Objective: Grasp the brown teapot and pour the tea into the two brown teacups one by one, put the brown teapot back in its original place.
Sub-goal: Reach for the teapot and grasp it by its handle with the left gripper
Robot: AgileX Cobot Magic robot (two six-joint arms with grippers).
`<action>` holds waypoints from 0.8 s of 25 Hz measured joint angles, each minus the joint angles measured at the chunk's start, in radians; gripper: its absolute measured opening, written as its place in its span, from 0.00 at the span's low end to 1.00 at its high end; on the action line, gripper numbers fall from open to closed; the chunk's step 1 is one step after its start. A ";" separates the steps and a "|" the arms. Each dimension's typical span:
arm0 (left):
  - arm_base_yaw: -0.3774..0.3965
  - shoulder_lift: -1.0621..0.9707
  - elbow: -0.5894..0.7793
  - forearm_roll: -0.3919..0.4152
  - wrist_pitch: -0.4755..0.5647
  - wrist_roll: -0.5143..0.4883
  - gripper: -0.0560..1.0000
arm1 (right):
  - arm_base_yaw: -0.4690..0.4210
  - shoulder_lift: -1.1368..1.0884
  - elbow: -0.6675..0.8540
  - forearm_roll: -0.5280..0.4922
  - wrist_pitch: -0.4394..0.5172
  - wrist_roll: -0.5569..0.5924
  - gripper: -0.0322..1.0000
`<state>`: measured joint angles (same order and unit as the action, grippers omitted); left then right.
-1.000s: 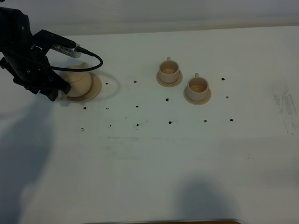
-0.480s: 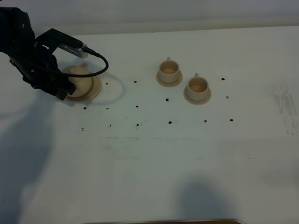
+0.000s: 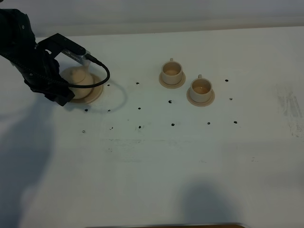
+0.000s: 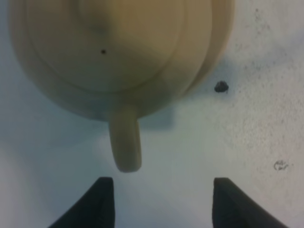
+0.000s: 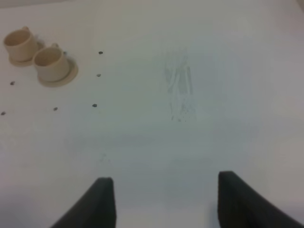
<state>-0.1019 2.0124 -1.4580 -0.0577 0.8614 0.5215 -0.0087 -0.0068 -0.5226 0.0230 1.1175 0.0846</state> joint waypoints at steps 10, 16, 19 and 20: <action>0.010 0.022 -0.020 0.000 -0.033 -0.045 0.47 | 0.000 0.000 0.000 0.000 0.000 0.000 0.50; 0.010 0.063 -0.060 -0.003 -0.017 -0.121 0.47 | 0.000 0.000 0.000 0.000 0.000 0.000 0.50; 0.010 0.063 -0.061 -0.003 -0.017 -0.138 0.47 | 0.000 0.000 0.000 0.000 0.000 0.000 0.50; 0.010 0.063 -0.062 -0.003 -0.018 -0.142 0.47 | 0.000 0.000 0.000 0.000 0.000 0.000 0.50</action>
<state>-0.0916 2.0758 -1.5201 -0.0607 0.8430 0.3799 -0.0087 -0.0068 -0.5226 0.0230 1.1175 0.0846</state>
